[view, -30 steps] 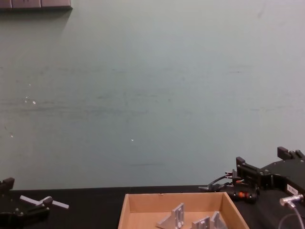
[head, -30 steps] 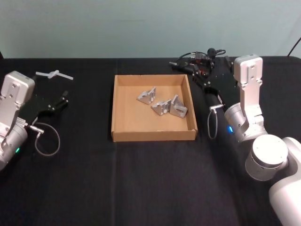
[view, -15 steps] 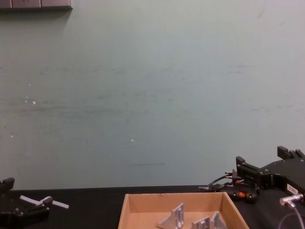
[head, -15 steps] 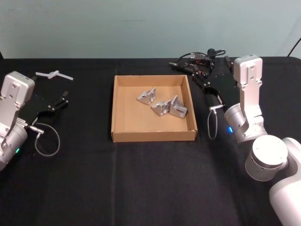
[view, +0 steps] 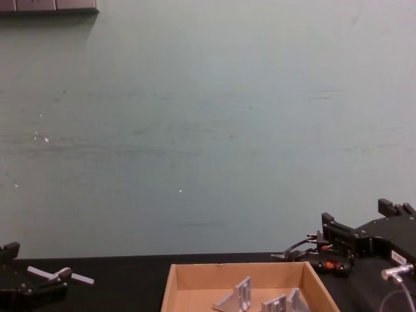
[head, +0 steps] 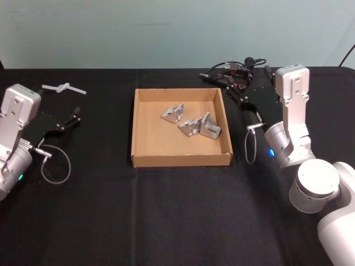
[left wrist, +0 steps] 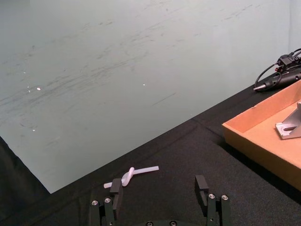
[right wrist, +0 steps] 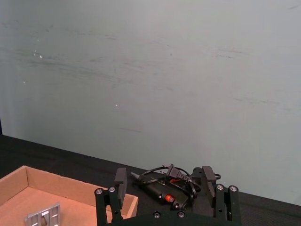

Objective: Use one hand to pick up the angle iron from the table and place it into the box.

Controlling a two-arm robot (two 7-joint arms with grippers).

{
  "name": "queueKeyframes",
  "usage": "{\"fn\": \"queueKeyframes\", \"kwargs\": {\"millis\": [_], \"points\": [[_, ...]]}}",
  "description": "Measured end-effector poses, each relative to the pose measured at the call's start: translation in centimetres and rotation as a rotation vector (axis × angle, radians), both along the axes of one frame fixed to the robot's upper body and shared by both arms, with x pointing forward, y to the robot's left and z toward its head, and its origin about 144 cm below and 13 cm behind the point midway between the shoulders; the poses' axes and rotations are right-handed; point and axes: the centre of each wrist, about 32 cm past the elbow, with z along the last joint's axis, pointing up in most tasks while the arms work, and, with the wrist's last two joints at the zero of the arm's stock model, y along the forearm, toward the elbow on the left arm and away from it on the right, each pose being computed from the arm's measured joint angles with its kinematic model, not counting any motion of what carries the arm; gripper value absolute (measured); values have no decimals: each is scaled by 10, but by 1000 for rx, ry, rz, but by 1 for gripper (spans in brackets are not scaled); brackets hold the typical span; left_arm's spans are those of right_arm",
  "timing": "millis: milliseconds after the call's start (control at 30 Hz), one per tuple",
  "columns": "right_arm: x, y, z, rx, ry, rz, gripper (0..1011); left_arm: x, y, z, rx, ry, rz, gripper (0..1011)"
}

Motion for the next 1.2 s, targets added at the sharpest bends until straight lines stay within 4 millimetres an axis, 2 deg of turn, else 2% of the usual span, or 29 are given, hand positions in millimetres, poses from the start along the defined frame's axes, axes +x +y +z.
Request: {"fn": "queueKeyframes", "kwargs": {"millis": [1200], "points": [[0,0,0,0,0,0,1000,0,0,0,0,0,0,1005]]}}
